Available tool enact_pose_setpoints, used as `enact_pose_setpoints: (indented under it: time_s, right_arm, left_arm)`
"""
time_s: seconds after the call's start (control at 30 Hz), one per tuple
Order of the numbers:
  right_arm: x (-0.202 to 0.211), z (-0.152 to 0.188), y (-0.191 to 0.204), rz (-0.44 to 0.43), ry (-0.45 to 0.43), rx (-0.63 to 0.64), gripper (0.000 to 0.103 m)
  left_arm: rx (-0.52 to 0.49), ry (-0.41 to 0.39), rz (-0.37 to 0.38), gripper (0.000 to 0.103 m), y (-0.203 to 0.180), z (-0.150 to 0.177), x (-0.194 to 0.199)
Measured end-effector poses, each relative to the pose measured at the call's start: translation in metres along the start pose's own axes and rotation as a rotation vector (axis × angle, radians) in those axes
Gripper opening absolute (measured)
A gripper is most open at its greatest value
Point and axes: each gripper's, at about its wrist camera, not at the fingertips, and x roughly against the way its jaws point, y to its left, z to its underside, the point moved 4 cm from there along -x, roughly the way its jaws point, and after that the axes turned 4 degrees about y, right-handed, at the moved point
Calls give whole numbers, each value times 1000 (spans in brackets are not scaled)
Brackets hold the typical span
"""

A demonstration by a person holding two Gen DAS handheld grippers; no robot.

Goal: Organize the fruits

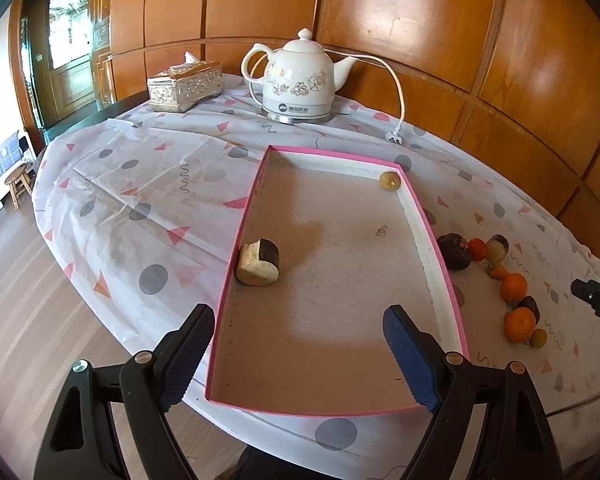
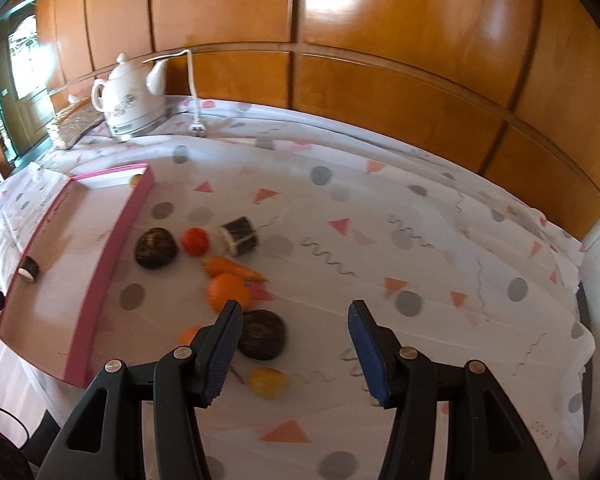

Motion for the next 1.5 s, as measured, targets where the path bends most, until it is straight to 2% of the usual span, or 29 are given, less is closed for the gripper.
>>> enact_pose_setpoints:
  time_s: [0.47,0.93,1.1,1.3,1.43,1.5]
  right_arm:
    - [1,10,-76,108,43,-72,56]
    - [-1,27,-180,246,76,-260,56]
    - [-8,39,-210,277,112,-358,56]
    - [-17,55,-239,298,176,-488,56]
    - [-14,60,-251,307,173,-544,56]
    - [-13,60,-254,306,166,-558,56]
  left_arm:
    - [-52,15,3,87,-16,1,-4]
    - [-137,26,23,87,-42,-4,-9]
    - [-214,28,60,87,-65,-11,-10]
    - [-352,49,120,87,-102,-24,-15]
    - [-467,67,167,86,-133,-37,-26]
    - [-542,85,194,78,-152,-42,-37]
